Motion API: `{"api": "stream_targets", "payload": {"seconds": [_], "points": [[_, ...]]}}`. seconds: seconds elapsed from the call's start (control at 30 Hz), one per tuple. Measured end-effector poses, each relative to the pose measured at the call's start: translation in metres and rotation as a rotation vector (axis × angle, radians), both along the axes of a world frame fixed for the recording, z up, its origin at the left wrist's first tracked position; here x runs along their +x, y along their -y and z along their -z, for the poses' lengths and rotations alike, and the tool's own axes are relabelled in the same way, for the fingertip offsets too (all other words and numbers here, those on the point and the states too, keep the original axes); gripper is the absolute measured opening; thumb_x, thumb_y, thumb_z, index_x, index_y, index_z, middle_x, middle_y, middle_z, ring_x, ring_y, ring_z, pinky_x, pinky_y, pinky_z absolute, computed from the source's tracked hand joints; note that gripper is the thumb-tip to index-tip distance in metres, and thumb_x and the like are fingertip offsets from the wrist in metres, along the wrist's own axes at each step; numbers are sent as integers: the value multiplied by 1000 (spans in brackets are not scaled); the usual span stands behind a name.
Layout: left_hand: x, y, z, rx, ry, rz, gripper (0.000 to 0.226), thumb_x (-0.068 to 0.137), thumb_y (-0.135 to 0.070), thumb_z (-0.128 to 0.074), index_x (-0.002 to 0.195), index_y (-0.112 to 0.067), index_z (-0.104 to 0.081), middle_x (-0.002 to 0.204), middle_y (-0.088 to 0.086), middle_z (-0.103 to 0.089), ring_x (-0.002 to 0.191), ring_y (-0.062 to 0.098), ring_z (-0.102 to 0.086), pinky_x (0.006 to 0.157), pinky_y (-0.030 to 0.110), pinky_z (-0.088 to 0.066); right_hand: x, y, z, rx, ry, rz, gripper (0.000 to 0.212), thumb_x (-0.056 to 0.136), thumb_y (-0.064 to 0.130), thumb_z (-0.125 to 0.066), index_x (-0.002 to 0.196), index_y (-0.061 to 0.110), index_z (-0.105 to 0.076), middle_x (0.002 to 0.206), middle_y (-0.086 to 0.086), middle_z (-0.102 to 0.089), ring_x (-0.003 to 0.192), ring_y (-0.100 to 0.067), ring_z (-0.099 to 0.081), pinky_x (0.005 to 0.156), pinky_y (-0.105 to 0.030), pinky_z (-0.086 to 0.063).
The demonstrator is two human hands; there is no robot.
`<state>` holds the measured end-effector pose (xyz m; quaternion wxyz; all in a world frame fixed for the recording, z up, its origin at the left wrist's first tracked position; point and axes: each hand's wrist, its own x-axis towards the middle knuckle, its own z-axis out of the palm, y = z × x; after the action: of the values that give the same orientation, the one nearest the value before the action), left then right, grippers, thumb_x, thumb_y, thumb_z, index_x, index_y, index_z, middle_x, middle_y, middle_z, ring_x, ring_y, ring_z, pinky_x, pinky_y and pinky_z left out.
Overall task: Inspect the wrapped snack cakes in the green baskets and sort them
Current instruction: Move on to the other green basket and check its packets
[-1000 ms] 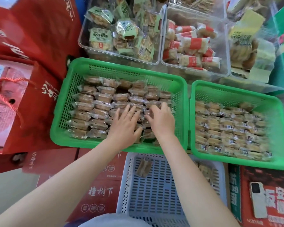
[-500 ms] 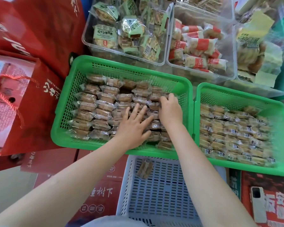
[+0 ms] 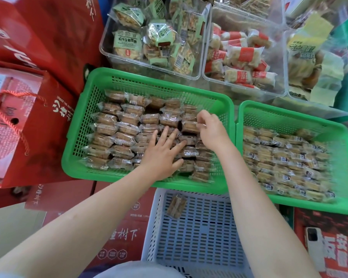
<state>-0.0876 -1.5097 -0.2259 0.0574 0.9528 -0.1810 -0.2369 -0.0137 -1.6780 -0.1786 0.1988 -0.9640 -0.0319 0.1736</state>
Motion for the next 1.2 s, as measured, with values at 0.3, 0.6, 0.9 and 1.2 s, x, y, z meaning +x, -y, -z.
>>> {"api": "stream_targets", "payload": {"seconds": [0.3, 0.6, 0.9, 1.2], "points": [[2, 0, -12, 18, -16, 9, 66, 103, -62, -24, 160, -40, 1, 168, 5, 15, 154, 31, 20, 121, 54, 10, -39, 19, -51, 269, 349, 153, 2, 99, 10, -55, 97, 12, -55, 99, -2, -60, 94, -18, -56, 81, -32, -46], [-43, 7, -109, -1270, -548, -975, 35, 108, -38, -40, 126, -21, -64, 122, 3, -71, 113, 19, -67, 81, 28, -55, -127, 16, -78, 883, 70, 741, 7, 101, 15, -54, 95, 18, -54, 107, -21, -66, 101, -36, -67, 90, -56, -54], [-123, -13, -145, -1638, -701, -1049, 20, 98, -16, -59, 116, -10, -66, 108, 15, -70, 98, 26, -69, 69, 34, -62, -204, -11, -97, 986, -23, 804, 25, 98, 40, -59, 99, 15, -59, 101, -14, -70, 90, -27, -68, 75, -44, -56], [-177, -33, -168, -1736, -766, -916, 35, 100, -22, -53, 129, -5, -61, 117, 20, -71, 97, 23, -72, 66, 25, -61, -256, -29, -125, 700, 324, 578, 22, 104, 31, -48, 86, 18, -52, 75, 0, -55, 64, -9, -50, 62, -23, -44]]}}
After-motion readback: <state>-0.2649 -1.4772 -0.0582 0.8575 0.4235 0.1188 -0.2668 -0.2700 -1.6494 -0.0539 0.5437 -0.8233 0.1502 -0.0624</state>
